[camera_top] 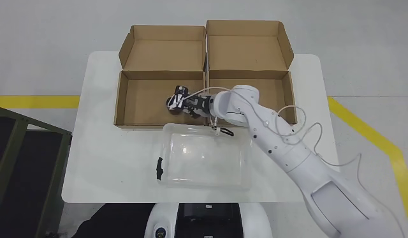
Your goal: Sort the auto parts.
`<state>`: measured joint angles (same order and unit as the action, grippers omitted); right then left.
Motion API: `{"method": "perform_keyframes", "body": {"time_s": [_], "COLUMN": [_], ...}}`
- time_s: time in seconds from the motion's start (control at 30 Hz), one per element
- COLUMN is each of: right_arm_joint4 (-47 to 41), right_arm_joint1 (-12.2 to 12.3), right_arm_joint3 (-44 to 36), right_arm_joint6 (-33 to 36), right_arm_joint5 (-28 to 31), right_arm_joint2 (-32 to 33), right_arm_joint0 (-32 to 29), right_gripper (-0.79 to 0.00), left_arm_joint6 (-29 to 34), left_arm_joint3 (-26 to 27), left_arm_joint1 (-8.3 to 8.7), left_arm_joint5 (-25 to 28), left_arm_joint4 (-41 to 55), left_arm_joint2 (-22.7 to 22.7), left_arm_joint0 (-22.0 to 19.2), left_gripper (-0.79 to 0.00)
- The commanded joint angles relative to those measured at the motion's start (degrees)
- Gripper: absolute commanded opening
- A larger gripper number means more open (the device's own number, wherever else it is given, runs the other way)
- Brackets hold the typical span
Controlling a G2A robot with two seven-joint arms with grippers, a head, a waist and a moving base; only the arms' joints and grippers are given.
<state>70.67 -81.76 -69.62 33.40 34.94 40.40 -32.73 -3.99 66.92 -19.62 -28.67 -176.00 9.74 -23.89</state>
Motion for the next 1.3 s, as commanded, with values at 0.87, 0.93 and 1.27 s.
{"method": "perform_keyframes", "body": {"time_s": [0.87,0.93,1.27], "right_arm_joint4": [-4.31,-4.15,-2.09], "right_arm_joint1": [8.33,8.90,11.03], "right_arm_joint3": [-29.48,-30.57,-31.06], "right_arm_joint6": [-3.83,-5.42,-14.88], "right_arm_joint5": [10.89,11.51,14.18], "right_arm_joint2": [28.08,30.77,40.87], "right_arm_joint0": [-20.94,-22.74,-30.35], "right_gripper": [-0.413,-0.406,-0.151], "left_arm_joint6": [0.00,0.00,0.00], "left_arm_joint3": [0.00,0.00,0.00], "left_arm_joint1": [0.00,0.00,0.00], "left_arm_joint5": [0.00,0.00,0.00], "left_arm_joint4": [0.00,0.00,0.00], "left_arm_joint2": [0.00,0.00,0.00], "left_arm_joint0": [0.00,0.00,0.00], "left_gripper": [0.000,0.000,0.000]}}
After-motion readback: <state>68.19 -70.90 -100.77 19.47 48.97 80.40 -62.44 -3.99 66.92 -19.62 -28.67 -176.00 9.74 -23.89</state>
